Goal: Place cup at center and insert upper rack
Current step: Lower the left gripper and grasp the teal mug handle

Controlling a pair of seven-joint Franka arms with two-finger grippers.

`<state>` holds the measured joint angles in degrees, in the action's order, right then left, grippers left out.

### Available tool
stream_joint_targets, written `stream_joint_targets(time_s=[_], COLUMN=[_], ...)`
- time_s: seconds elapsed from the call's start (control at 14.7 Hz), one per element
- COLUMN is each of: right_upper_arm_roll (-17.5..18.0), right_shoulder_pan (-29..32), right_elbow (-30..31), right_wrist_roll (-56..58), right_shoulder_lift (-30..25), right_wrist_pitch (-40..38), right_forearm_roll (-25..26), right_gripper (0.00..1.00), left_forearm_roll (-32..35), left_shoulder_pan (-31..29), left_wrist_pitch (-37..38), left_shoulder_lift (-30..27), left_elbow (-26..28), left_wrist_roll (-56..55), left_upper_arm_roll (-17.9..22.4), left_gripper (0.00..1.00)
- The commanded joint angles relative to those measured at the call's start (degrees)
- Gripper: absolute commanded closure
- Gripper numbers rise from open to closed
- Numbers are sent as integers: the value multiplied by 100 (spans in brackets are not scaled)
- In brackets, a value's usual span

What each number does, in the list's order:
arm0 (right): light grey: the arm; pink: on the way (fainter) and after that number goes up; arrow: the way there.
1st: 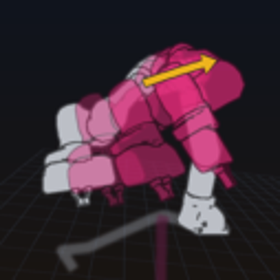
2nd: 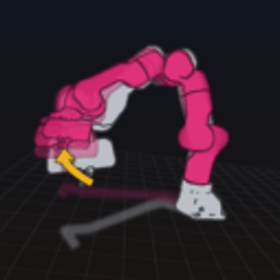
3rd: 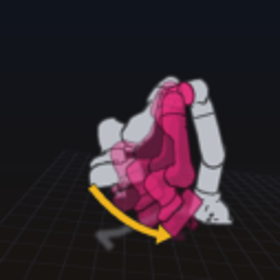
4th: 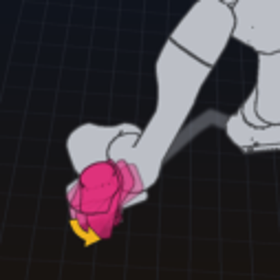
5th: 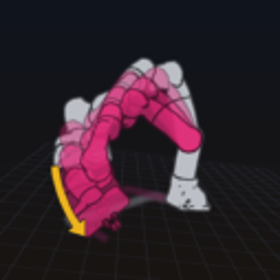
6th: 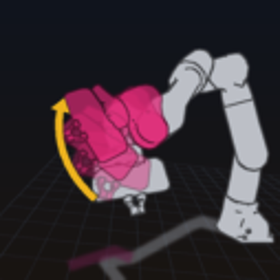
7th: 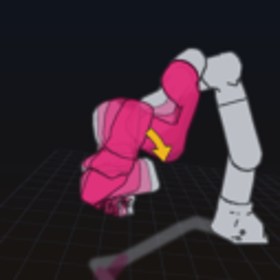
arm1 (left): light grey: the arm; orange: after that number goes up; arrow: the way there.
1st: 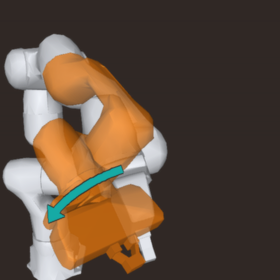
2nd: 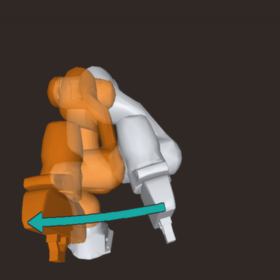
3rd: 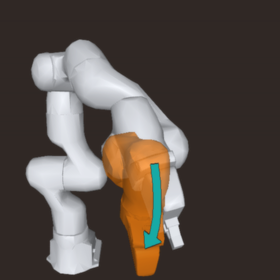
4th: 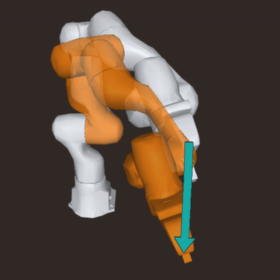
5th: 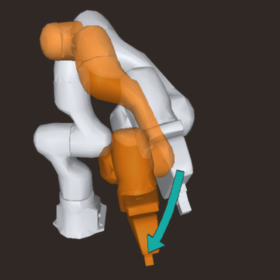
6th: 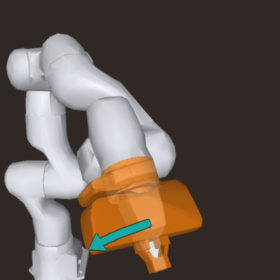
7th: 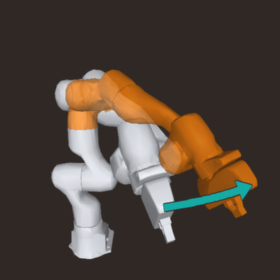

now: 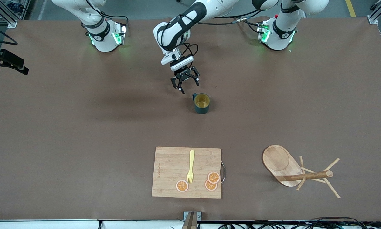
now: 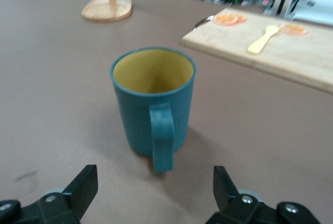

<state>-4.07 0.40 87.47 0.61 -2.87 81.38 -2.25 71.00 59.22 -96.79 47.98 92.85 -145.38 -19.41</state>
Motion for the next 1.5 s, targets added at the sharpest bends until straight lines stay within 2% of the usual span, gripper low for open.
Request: stream_joint_targets(time_s=[0.0, 0.34, 0.61, 1.23, 1.43], right_upper_arm_roll=[-112, -59, -33, -24, -24], right_shoulder_pan=[-22, -75, -75, -93, -93], right_elbow=[244, 226, 226, 218, 217], right_wrist_roll=[-26, 80, 360, 396, 396], right_shoulder_lift=[-178, -213, -231, -240, -240], right_wrist_pitch=[97, 88, 35, -17, -35], right_forearm_roll=[-179, 92, 181, 287, 287], right_gripper=[0, 0, 0, 0, 0], left_forearm_roll=[415, 863, 872, 828, 819], left_shoulder_pan=[11, 2, 2, -6, -6], left_wrist_pitch=[20, 20, 20, 11, -6], left_shoulder_lift=[-87, 10, 115, 379, 379], left_elbow=[207, 198, 172, -22, -65], left_wrist_roll=[-316, -368, -412, -448, -395], left_upper_arm_roll=[86, 279, 393, 517, 517], left_gripper=[6, 19, 20, 42, 67])
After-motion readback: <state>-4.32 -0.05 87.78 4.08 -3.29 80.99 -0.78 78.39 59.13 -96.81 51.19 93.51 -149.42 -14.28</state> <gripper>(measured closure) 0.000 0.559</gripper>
